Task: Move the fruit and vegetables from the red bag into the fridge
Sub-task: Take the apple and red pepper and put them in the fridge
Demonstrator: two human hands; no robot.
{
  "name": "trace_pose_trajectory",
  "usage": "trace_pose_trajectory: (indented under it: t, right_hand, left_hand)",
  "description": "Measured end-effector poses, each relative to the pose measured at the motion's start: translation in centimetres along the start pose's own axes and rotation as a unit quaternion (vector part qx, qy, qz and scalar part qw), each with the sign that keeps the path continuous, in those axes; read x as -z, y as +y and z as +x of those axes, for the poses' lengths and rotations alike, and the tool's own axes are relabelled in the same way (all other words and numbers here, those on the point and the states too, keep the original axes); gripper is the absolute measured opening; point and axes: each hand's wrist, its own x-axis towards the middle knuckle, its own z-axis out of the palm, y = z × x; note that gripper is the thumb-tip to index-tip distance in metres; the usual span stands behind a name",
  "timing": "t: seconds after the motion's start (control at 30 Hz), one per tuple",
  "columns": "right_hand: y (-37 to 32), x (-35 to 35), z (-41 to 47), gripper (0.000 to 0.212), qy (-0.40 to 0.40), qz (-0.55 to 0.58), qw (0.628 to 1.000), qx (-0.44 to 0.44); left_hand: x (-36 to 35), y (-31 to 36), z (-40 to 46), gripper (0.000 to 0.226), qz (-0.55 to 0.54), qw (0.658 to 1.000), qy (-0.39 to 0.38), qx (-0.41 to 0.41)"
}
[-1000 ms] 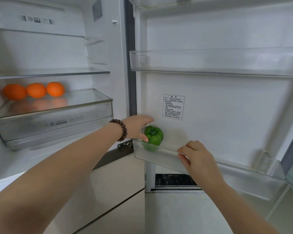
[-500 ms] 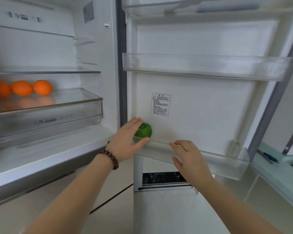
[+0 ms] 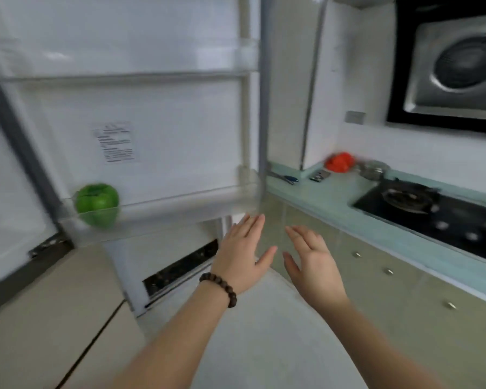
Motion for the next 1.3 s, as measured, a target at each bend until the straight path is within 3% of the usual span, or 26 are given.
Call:
trace_pose_trajectory:
  t: [0.23,0.57,0.87,1.07,1.3]
  right_hand:
    - [9.8,10.4,-14.2,0.047,0.056,-0.132,0.968,-0.205]
    - [16.3,26.3,-36.4,0.047,0.154,-0.268,0.825,-0.473]
    - [21.8,37.9,-50.2,0.044,0.222,-0.33,0.697,-0.597]
    - [24.4,44.8,-56.1,0.042,0.253,-0.337,0.639,-0.644]
    - [29.4,50.0,-60.1,0.039,0.259,-0.345,0.585,-0.687]
  left_hand:
    - [-11.7,13.9,-0.4,0.07,-0.056,0.983,-0.112,-0.134]
    - [-22.6,39.5,-6.3,0.069,-0.169,0.888,-0.246,-0.349]
    - [-30.0,61.9,-12.5,0.074,-0.217,0.791,-0.318,-0.476]
    - [-32.9,73.3,-15.8,0.066,-0.229,0.74,-0.339,-0.534]
    - [-36.9,82.0,-16.1,0.066,-0.232,0.707,-0.358,-0.564]
